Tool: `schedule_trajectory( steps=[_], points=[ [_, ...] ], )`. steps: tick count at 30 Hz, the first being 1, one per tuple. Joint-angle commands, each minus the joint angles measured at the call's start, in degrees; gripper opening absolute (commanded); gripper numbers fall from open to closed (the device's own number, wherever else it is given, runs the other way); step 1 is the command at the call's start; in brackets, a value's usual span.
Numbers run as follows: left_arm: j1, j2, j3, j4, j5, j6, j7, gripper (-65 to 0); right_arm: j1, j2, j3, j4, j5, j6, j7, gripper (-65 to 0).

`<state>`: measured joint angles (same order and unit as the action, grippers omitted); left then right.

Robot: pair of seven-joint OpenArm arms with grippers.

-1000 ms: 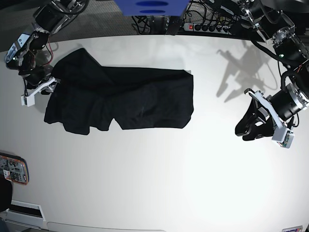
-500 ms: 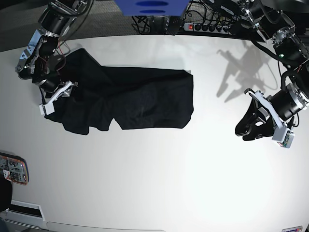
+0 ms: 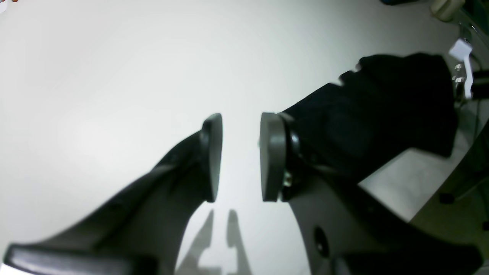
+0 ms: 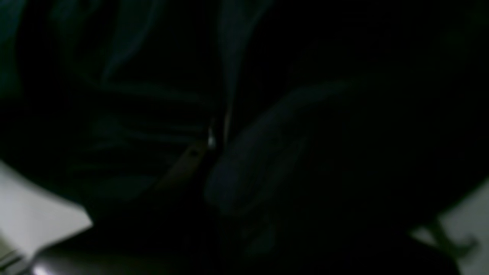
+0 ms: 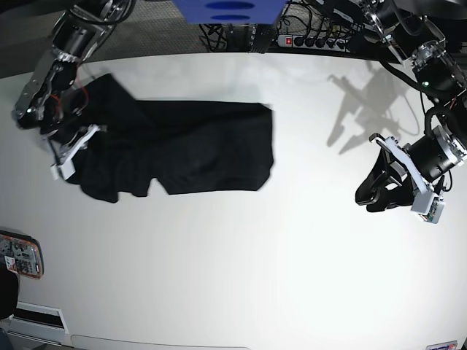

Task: Fold the T-shirt properly
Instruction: 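Grasp the bundle end with the right gripper and lift it, then fold the lifted end over onto the bundle with the right gripper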

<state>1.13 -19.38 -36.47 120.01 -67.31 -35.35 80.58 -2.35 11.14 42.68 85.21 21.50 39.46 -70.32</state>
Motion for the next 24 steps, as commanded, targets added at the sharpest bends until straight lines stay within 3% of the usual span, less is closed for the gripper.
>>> schedule_trajectory(
  steps=[1, 5, 12, 20, 24],
  points=[
    [-0.6, -0.7, -0.3, 0.7, -1.0, 0.1, -0.6, -48.2, 1.5, 0.8, 0.2, 3.1, 0.0, 0.5, 1.6, -65.0],
    [-0.6, -0.7, -0.3, 0.7, -1.0, 0.1, -0.6, -48.2, 2.4, 0.4, -1.0, 11.3, -10.6, 0.5, 1.6, -65.0],
    [-0.8, -0.7, -0.3, 0.7, -1.0, 0.1, -0.6, -48.2, 2.4, -0.2, -15.1, 21.1, -31.7, 0.5, 8.3, -65.0],
    [-0.7, -0.7, -0.3, 0.7, -1.0, 0.1, -0.6, -48.2, 2.0, -11.4, -23.8, 24.5, -59.4, 0.5, 18.1, -65.0],
    [-0.7, -0.7, -0.3, 0.7, -1.0, 0.1, -0.6, -48.2, 1.3, -13.8, -26.9, 25.2, -65.8, 0.5, 20.3, -65.0]
  ],
)
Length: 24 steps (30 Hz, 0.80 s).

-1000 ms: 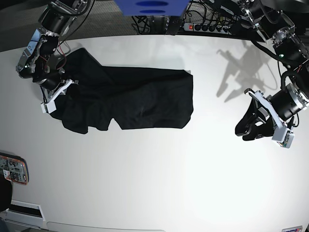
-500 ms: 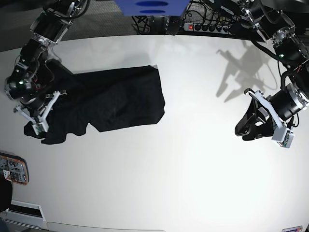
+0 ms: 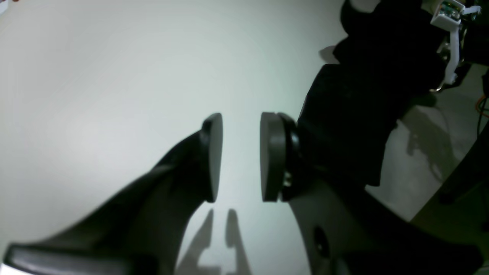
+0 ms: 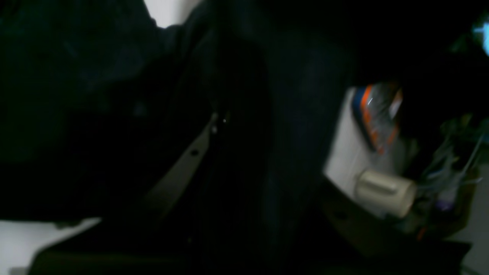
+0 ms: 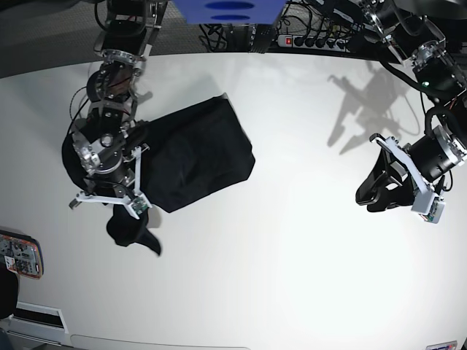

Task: Fold the T-shirt properly
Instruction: 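Fold the lifted end over onto the bundle with the right gripper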

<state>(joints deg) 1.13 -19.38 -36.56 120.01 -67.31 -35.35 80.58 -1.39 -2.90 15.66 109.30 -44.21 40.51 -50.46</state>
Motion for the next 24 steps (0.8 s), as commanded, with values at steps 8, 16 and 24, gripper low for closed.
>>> schedule_trajectory(
  steps=[8, 16, 24],
  points=[
    [-1.0, -0.7, -0.2, 0.7, -1.0, 0.1, -0.6, -48.2, -7.3, 0.1, -5.1, 1.4, -5.9, -0.5, 0.4, -65.0],
    [-1.0, -0.7, -0.1, 0.7, -1.0, 0.1, -0.6, -48.2, -7.2, 0.1, -13.0, 2.0, -11.9, -0.5, 0.3, -65.0],
    [-0.6, -0.7, -0.1, 0.7, -1.0, 0.1, -0.6, -48.2, -4.2, -1.0, -24.8, 2.6, -22.1, -0.5, -9.1, -65.0]
  ],
)
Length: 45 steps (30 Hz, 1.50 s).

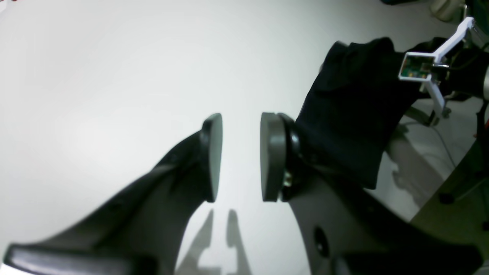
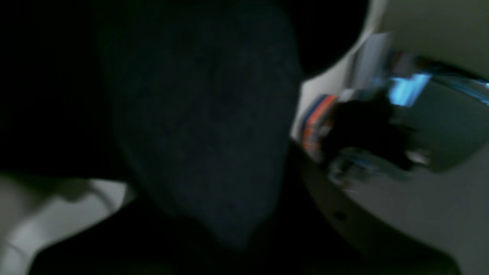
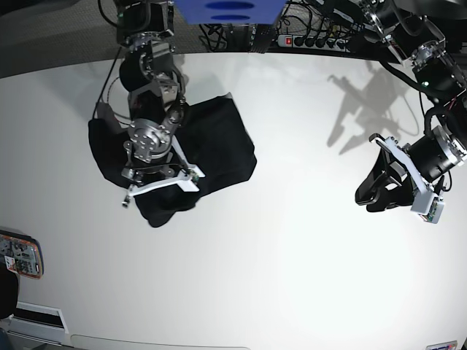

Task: Fold the T-shirt properly
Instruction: 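Fold the lifted end over onto the bundle with the right gripper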

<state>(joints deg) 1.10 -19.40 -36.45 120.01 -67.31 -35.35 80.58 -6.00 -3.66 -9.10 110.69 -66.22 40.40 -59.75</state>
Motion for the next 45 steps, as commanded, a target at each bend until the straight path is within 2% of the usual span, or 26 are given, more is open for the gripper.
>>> schedule_trajectory(
  steps=[1, 5, 8, 10, 11, 15, 19, 21, 23, 31, 41, 45],
  points=[
    [-0.6, -0.7, -0.3, 0.7, -1.0, 0.1, -0.6, -48.2, 0.4, -0.3, -2.0, 1.2, -1.3, -0.4, -0.8, -65.0],
    [-0.6, -0.7, -0.3, 0.7, -1.0, 0.1, -0.6, -48.2, 0.2, -1.8, -7.9, 1.2, -5.7, -0.4, -4.2, -65.0],
    [-0.6, -0.7, 0.0, 0.7, -1.0, 0.1, -0.6, -48.2, 0.1, -3.7, -10.5, 1.2, -10.2, -0.4, -4.5, -65.0],
    [-0.6, -0.7, 0.1, 0.7, -1.0, 0.1, -0.6, -48.2, 0.0, -4.3, -11.5, 1.0, -10.7, -0.9, -4.5, -65.0],
    [-0.6, -0.7, 0.1, 0.7, -1.0, 0.1, -0.6, -48.2, 0.0, -4.3, -12.0, 0.9, -10.7, -2.3, -4.5, -65.0],
    [-0.6, -0.7, 0.1, 0.7, -1.0, 0.1, -0.6, -48.2, 0.0, -4.7, -13.6, 0.4, -10.6, -11.3, -4.6, -65.0],
    [-0.6, -0.7, 0.1, 0.7, -1.0, 0.1, -0.6, -48.2, -1.1, -4.6, -17.0, -1.3, -10.6, -20.0, -8.3, -65.0],
    [-0.6, -0.7, 0.1, 0.7, -1.0, 0.0, -0.6, -48.2, -1.1, -4.6, -19.1, -1.6, -10.6, -23.0, -9.1, -65.0],
    [-0.6, -0.7, 0.1, 0.7, -1.0, 0.0, -0.6, -48.2, -1.3, -4.6, -20.7, -1.9, -10.6, -24.7, -9.5, -65.0],
    [-0.5, -0.7, 0.1, 0.7, -1.0, 0.0, -0.6, -48.2, -3.9, -4.6, -24.0, -6.8, -9.4, -25.7, -11.9, -65.0],
    [0.2, -0.7, -0.1, 0.7, -1.0, 0.0, -0.6, -48.2, -3.6, -4.5, -24.2, -8.0, 5.2, -25.7, -11.3, -65.0],
    [0.2, -1.0, -0.2, 0.7, -1.0, 0.0, -0.6, -48.2, -3.7, -4.3, -24.1, -5.5, 16.7, -25.3, -9.0, -65.0]
  ],
)
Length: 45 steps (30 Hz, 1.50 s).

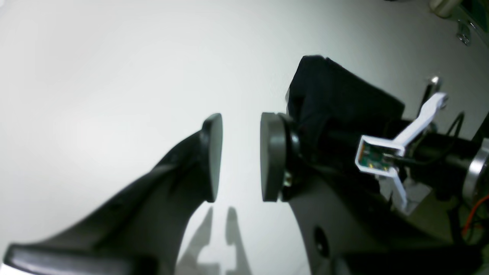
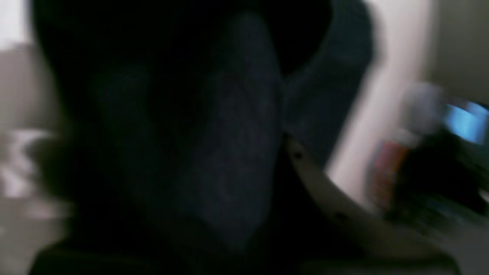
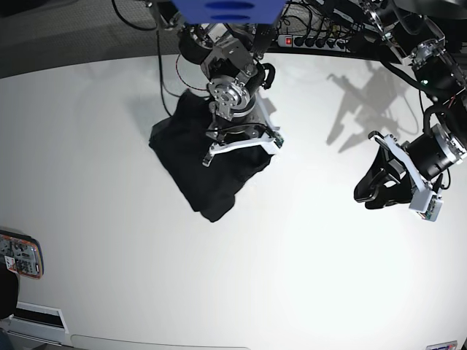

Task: Fold the T-shirt properly
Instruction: 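Fold the lifted end over onto the bundle with the right gripper, then press the folded end down onto the bundle with the right gripper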

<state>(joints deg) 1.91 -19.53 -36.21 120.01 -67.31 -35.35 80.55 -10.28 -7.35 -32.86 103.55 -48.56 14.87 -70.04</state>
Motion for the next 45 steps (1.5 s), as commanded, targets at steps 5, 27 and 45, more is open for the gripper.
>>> schedule_trajectory(
  steps=[5, 27, 45],
  points=[
    [-0.6, -2.9, -0.3, 0.7, -1.0, 0.0, -0.6, -48.2, 0.3, 4.0, -0.1, 5.2, 17.1, 6.7, 2.7, -51.1],
    [-0.7, -3.0, -0.5, 0.7, -0.6, 0.0, -0.6, -48.2, -1.5, 4.8, -0.2, 7.9, 12.7, 7.1, 2.4, -41.9],
    [-0.6, -3.0, -0.2, 0.7, -0.5, 0.0, -0.6, -48.2, -6.0, 5.7, -8.9, 7.9, 8.3, 7.6, 2.4, -13.3]
  ],
)
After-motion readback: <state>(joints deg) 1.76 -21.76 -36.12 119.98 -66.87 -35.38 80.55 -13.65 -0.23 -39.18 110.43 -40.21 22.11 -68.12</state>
